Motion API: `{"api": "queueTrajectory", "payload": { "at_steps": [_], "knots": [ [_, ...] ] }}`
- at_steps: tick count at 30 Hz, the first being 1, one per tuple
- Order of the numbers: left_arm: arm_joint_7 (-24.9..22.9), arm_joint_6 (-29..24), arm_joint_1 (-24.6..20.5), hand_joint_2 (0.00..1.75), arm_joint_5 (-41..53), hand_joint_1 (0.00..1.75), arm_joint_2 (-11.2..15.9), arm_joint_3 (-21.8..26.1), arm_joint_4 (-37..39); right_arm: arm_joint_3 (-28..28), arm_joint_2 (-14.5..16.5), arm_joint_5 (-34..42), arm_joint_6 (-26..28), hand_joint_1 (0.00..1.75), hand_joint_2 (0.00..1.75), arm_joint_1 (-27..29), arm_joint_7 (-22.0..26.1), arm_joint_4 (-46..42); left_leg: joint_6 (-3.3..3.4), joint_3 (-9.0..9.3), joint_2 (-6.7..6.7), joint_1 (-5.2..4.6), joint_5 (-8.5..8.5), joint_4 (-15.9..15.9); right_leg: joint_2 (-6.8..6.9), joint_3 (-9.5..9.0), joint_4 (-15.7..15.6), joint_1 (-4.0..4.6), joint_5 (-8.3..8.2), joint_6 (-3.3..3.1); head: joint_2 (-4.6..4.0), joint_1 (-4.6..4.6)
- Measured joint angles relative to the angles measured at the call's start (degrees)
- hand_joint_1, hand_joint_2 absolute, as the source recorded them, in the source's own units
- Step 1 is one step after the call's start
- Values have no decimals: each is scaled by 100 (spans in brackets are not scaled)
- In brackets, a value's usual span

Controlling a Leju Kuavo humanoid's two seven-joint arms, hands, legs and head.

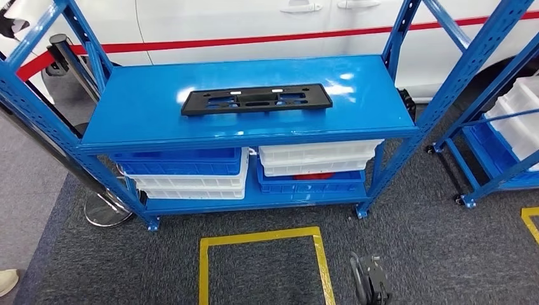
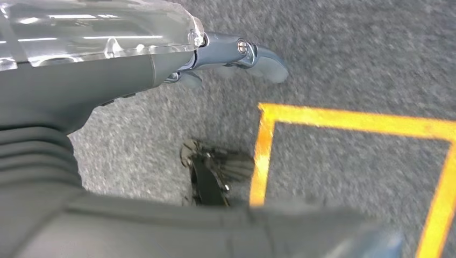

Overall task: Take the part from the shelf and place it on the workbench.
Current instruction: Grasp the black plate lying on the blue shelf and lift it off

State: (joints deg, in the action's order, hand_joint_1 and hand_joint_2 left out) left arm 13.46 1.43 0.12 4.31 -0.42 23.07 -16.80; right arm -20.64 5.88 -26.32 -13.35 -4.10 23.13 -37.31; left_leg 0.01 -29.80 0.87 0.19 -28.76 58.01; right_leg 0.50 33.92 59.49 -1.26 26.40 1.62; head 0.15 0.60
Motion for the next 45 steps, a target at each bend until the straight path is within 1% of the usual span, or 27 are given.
{"api": "queueTrajectory", "payload": {
  "at_steps": [2, 4, 7, 8, 9, 10, 12, 14, 17, 19, 20, 22, 23, 24, 25, 27, 29, 31, 34, 35, 37, 38, 39, 40, 41, 43, 45],
  "knots": [
    [12, -5, -25, 0, 5, 0, -3, 58, 18, 179, 0, 151, -55, 0, 0, 2, 97, -404, -61, 8, 8, 16, -15, -2, -16, 5, -21, 1, -9, -84, 0, 7],
    [26, -14, -38, 0, 16, 0, -12, 116, 34, 360, -5, 298, -98, 0, 0, -23, 194, -820, -123, -78, -10, 37, -168, 218, -28, -12, -58, -11, -22, -161, 0, 17],
    [41, -36, -50, 0, 40, 0, -17, 204, 63, 628, -15, 497, -150, 0, 0, -65, 324, -1420, -177, -597, -34, 53, -647, 1269, -43, -22, -71, -3, -17, -222, -1, 32],
    [44, -41, -51, 0, 44, 0, -17, 233, 73, 720, -17, 556, -170, 0, 0, -69, 363, -1608, -186, -751, -34, 54, -703, 1540, -51, -25, -70, 0, -14, -225, -1, 31],
    [48, -44, -51, 0, 48, 0, -18, 261, 84, 820, -19, 616, -185, 0, 0, -71, 404, -1809, -189, -824, -34, 56, -649, 1627, -62, -33, -67, 1, -10, -225, -1, 31],
    [53, -45, -51, 0, 51, 0, -18, 286, 93, 918, -22, 673, -195, 0, 0, -76, 443, -2002, -187, -783, -34, 59, -477, 1472, -74, -46, -64, -2, -4, -218, 0, 31],
    [67, -49, -57, 0, 61, 0, -18, 335, 107, 1122, -32, 789, -205, 0, 0, -95, 520, -2407, -169, -497, -41, 68, -36, 755, -97, -77, -56, -6, 17, -186, 1, 30],
    [86, -52, -74, 0, 82, 0, -18, 392, 121, 1322, -51, 902, -210, 0, 0, -127, 596, -2810, -119, -281, -62, 59, 153, 212, -117, -73, -40, 14, 27, -127, 1, 27],
    [99, -55, -98, 0, 103, 0, -20, 467, 144, 1590, -87, 1057, -224, 0, 0, -161, 703, -3351, -4, -261, -75, 43, 159, 97, -125, -58, -65, 29, 4, -25, 1, 25],
    [104, -56, -110, 0, 108, 0, -29, 515, 151, 1772, -126, 1166, -251, 0, 0, -182, 777, -3710, 83, -249, -68, 54, 190, 61, -109, -1, 89, 16, 133, 22, 0, 20],
    [106, -56, -119, 0, 112, 0, -33, 543, 153, 1875, -148, 1225, -269, 0, 0, -197, 815, -3894, 120, -245, -64, 59, 204, 43, -98, 107, 336, 13, 288, 38, 0, 15],
    [109, -57, -137, 0, 124, 0, -38, 601, 162, 2088, -182, 1345, -298, 0, 0, -218, 892, -4246, 161, -252, -60, 38, 207, 40, -84, 465, 1101, 14, 660, 48, 0, 8],
    [111, -58, -144, 0, 132, 0, -38, 631, 171, 2201, -201, 1407, -308, 0, 0, -224, 931, -4423, 170, -250, -59, 21, 204, 41, -82, 628, 1429, 17, 762, 44, 1, 7],
    [114, -59, -148, 0, 141, 0, -39, 662, 182, 2317, -220, 1471, -316, 0, 0, -228, 971, -4610, 179, -244, -60, 3, 199, 41, -82, 711, 1580, 27, 755, 29, 1, 7],
    [116, -59, -150, 0, 152, 0, -43, 694, 191, 2434, -238, 1536, -328, 0, 0, -234, 1014, -4802, 186, -231, -62, -17, 194, 42, -82, 680, 1499, 43, 633, -1, 1, 7],
    [122, -60, -157, 0, 174, 0, -54, 750, 204, 2649, -267, 1658, -362, 0, 0, -277, 1096, -5181, 199, -196, -66, -48, 176, 40, -75, 347, 767, 105, 211, -123, 0, 7],
    [133, -60, -176, 0, 197, 0, -86, 805, 220, 2871, -296, 1776, -396, 0, 0, -342, 1176, -5556, 187, -188, -65, -77, 156, 44, -46, 46, 109, 165, -16, -248, 0, 21],
    [144, -62, -202, 0, 217, 0, -110, 867, 241, 3107, -325, 1897, -422, 0, 0, -385, 1253, -5923, 145, -196, -51, -82, 143, 35, -34, -17, -57, 195, -17, -286, 1, 34],
    [162, -62, -225, 0, 237, 0, -105, 964, 262, 3450, -361, 2085, -483, 0, 0, -432, 1372, -6460, 54, -199, -45, -93, 44, 123, -46, -100, -190, 131, -51, -292, 1, 43],
    [170, -60, -232, 0, 249, 0, -105, 1002, 271, 3579, -370, 2178, -513, 0, 0, -458, 1426, -6654, 19, -281, -53, -85, -76, 325, -44, -138, -235, 100, -61, -299, 1, 56],
    [187, -54, -240, 0, 282, 0, -111, 1080, 290, 3853, -394, 2409, -587, 0, 0, -509, 1561, -7014, -54, -638, -67, -18, -409, 1040, -40, -173, -257, 81, -48, -315, 1, 81],
    [193, -50, -241, 0, 297, 0, -111, 1116, 299, 3979, -409, 2512, -615, 0, 0, -522, 1619, -7158, -91, -830, -66, 15, -519, 1385, -44, -182, -254, 77, -31, -315, 1, 81],
    [196, -46, -239, 0, 305, 0, -111, 1145, 307, 4077, -423, 2578, -632, 0, 0, -529, 1654, -7264, -124, -958, -65, 45, -532, 1583, -50, -196, -249, 69, -10, -305, 1, 81],
    [196, -44, -239, 0, 310, 0, -111, 1169, 314, 4149, -436, 2612, -637, 0, 0, -530, 1667, -7346, -154, -980, -64, 72, -424, 1558, -58, -218, -241, 55, 15, -285, 1, 81],
    [195, -43, -239, 0, 315, 0, -111, 1188, 320, 4199, -447, 2632, -642, 0, 0, -530, 1672, -7412, -179, -884, -63, 97, -216, 1302, -67, -250, -229, 35, 46, -257, 1, 81],
    [189, -49, -240, 0, 332, 0, -112, 1215, 332, 4269, -464, 2660, -655, 0, 0, -531, 1678, -7514, -213, -547, -67, 126, 174, 524, -80, -306, -186, 11, 128, -177, 0, 86],
    [164, -65, -245, 0, 356, 0, -115, 1236, 346, 4314, -480, 2680, -672, 0, 0, -532, 1684, -7585, -158, -363, -83, 118, 262, 118, -90, -321, -149, 24, 183, -93, 0, 93]
  ]
}}
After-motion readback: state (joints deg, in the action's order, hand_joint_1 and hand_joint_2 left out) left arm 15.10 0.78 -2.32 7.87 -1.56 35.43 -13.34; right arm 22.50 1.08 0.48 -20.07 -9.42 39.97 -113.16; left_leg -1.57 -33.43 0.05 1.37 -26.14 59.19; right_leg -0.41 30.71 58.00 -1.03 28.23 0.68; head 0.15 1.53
